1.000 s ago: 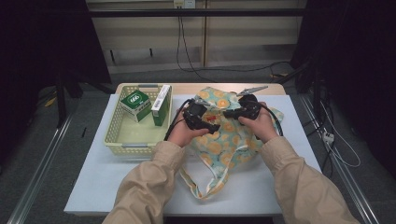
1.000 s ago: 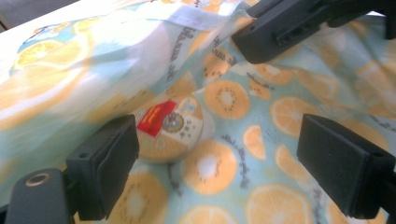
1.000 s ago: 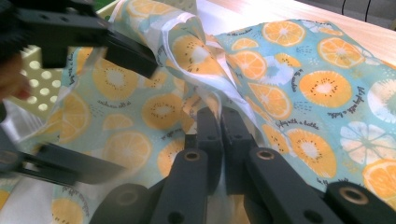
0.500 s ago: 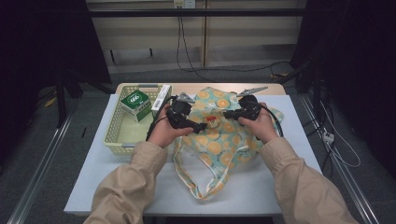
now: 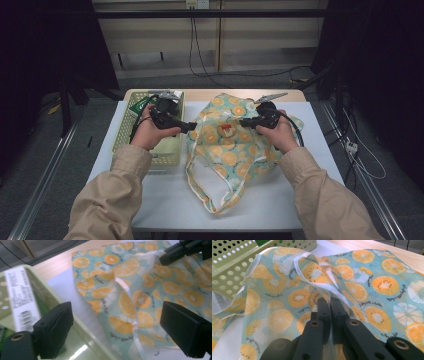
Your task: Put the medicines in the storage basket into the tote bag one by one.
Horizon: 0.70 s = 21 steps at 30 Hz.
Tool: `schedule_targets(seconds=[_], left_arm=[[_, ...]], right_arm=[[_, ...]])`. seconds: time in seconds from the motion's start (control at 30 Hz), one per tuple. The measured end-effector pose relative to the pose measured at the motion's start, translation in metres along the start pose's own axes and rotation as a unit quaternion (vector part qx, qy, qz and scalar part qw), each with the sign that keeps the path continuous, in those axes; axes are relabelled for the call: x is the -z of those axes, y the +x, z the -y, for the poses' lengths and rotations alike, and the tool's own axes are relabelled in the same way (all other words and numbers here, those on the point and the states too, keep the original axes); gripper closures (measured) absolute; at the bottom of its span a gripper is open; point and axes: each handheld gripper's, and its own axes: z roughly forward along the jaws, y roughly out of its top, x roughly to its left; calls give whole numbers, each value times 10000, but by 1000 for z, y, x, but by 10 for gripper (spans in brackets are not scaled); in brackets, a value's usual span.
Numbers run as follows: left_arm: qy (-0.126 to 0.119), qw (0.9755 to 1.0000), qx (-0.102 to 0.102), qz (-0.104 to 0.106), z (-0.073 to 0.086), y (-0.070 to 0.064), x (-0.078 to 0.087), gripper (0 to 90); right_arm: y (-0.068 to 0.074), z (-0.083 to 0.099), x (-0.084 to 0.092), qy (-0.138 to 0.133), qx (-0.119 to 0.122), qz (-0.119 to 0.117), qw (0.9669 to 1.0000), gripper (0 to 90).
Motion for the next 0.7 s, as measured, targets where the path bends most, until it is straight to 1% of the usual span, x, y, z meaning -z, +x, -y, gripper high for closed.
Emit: schedule_targets(seconds=[0.07,0.1,0.13,0.17,0.2,0.23,0.27,0.33,0.37,0.43,0.6,0.67,0.7], left_arm=[[-12,10000,29,-44,1,6,3,110],[-13,9999,43,-95,1,10,5,110],[17,9998,68,-189,2,12,6,108],[14,9998,105,-140,3,16,6,107],[30,9998,122,-152,4,18,6,107],[46,9996,137,-238,4,19,7,108],[29,9997,147,-193,5,22,7,107],[25,9997,135,-191,6,27,8,107],[-7,9996,170,-219,6,29,8,107],[31,9995,161,-269,7,33,8,107],[70,9990,237,-370,8,46,9,104],[65,9986,205,-475,8,51,10,104],[87,9986,189,-490,9,54,11,104]], right_arm=[[0,0,0,-1,-1,2,10000,886],[0,0,0,-8,1,2,10000,885],[0,0,0,-16,-2,0,10000,885],[0,0,0,-17,-6,-3,10000,885],[0,0,0,-15,-6,-8,10000,885],[-1,1,0,-16,-3,-7,10000,885],[-1,1,0,-10,-9,-9,10000,885],[-1,1,0,-1,-21,-8,10000,885],[-1,1,0,-5,-19,-13,10000,885],[-2,1,0,-4,-19,-11,10000,886],[-2,1,0,-18,-25,-28,10000,885],[-3,2,1,-17,-24,-18,10000,885],[-3,2,1,-18,-25,-18,10000,885]])
